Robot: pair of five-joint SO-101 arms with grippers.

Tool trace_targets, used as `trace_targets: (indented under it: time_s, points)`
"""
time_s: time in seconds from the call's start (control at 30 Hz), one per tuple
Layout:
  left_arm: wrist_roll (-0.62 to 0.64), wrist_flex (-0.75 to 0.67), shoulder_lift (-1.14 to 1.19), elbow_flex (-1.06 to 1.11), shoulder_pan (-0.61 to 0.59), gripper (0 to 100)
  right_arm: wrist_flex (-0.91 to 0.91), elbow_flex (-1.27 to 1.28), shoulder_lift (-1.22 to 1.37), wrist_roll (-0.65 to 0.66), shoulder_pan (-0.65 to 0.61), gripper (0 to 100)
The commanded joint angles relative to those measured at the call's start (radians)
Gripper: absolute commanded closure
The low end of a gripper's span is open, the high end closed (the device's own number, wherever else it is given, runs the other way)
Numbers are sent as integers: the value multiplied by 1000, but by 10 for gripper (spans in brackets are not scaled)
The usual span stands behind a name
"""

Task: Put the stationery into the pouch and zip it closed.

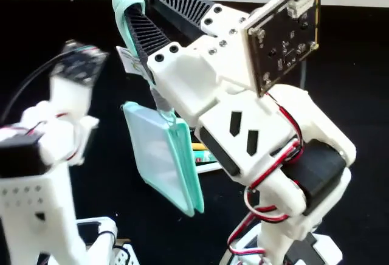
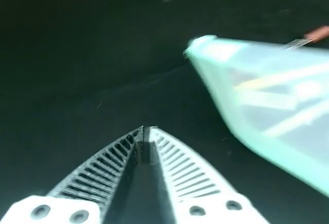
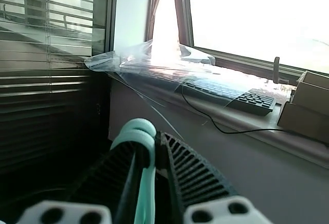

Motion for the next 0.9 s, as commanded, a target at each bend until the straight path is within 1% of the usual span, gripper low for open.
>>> trace_targets:
  time_s: [0.0,0.07,0.13,0.3,0.4,0.5,0.57,0.7,0.77,0.87]
  points:
    - [-14,32,-124,94,44,991,-68,-21,44,11,-1,992]
    - [-64,34,-189,197,113,991,-154,-21,77,11,-1,992]
    - [-132,34,-252,286,156,991,-222,-21,104,11,-2,992]
    - [-207,38,-377,381,157,991,-283,-21,142,18,-4,992]
    - [-279,35,-441,478,157,991,-343,-21,162,107,-8,992]
    - [-356,32,-489,562,163,991,-355,-21,176,137,-41,992]
    - [-364,14,-507,596,163,991,-354,-21,188,137,-62,992]
    - [-362,-114,-510,677,174,991,-358,-31,232,138,-102,992]
    - [-362,-155,-510,736,228,991,-358,-70,260,138,-116,992]
    - [-362,-173,-510,789,354,991,-358,-147,317,138,-133,992]
